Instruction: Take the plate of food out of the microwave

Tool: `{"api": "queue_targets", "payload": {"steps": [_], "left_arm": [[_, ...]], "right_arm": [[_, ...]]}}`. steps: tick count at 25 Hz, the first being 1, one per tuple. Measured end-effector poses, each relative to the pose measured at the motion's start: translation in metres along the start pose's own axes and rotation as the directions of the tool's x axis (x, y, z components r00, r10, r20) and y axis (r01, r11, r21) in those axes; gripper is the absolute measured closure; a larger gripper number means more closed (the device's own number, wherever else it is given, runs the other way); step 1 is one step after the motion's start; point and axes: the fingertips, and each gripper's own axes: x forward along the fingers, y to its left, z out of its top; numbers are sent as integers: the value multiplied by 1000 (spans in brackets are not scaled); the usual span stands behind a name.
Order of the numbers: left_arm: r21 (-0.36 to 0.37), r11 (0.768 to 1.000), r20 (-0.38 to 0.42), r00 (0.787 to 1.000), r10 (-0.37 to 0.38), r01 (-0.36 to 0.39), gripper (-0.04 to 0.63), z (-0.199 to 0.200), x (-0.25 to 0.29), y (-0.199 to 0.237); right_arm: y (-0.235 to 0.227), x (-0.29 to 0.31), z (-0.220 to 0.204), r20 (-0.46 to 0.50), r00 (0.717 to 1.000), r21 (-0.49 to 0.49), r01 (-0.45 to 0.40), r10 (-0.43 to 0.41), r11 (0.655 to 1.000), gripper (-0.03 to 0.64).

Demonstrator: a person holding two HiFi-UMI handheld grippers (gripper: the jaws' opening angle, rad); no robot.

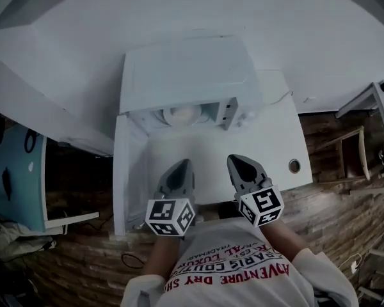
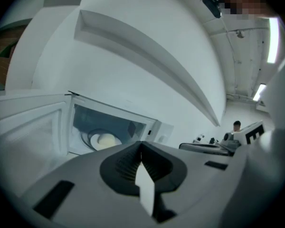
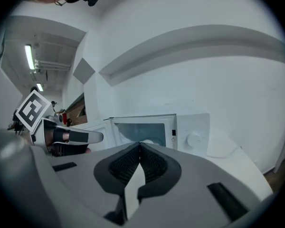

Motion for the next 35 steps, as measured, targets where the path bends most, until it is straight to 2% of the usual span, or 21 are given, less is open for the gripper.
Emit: {"api": "queue_targets", "payload": {"steps": [5, 9, 13, 16, 19, 22, 24, 26, 27, 30, 32, 35], "left_arm": [[-87, 990, 11, 993, 115, -114, 588, -3, 32, -3], [-149, 965, 9, 975, 221, -217, 588, -14, 47, -6], [-226, 925, -5, 950, 313, -306, 588, -30, 55, -3], [-311, 885, -16, 933, 359, -346, 588, -41, 61, 6], [-381, 845, -32, 919, 393, -374, 588, -51, 67, 22], [-414, 814, -49, 903, 426, -407, 588, -59, 74, 42], [-435, 803, -45, 901, 432, -407, 588, -62, 81, 56], [-485, 796, -21, 915, 403, -362, 588, -64, 92, 69], [-524, 785, -5, 923, 384, -330, 588, -65, 98, 74], [-644, 720, 23, 934, 357, -259, 588, -71, 111, 92], [-691, 681, 24, 934, 356, -242, 588, -76, 118, 104], [-727, 646, 20, 934, 357, -231, 578, -81, 131, 120]], "right_arm": [[-34, 26, 5, -36, 990, -12, -140, 140, 990, 606], [-55, 41, 3, -72, 971, -30, -231, 228, 972, 606], [-65, 51, 1, -97, 947, -38, -312, 308, 949, 606], [-65, 62, -4, -108, 926, -39, -367, 361, 930, 606], [-62, 76, -10, -118, 917, -41, -387, 380, 921, 607], [-62, 91, -19, -134, 916, -44, -385, 377, 922, 606], [-62, 100, -24, -149, 916, -39, -381, 372, 924, 606], [-60, 109, -29, -163, 915, -38, -379, 369, 924, 607], [-59, 112, -31, -170, 914, -41, -380, 368, 924, 607], [-54, 119, -39, -193, 911, -53, -382, 365, 923, 606], [-50, 121, -44, -207, 910, -68, -379, 359, 923, 607], [-45, 125, -51, -226, 909, -78, -375, 350, 924, 606]]}}
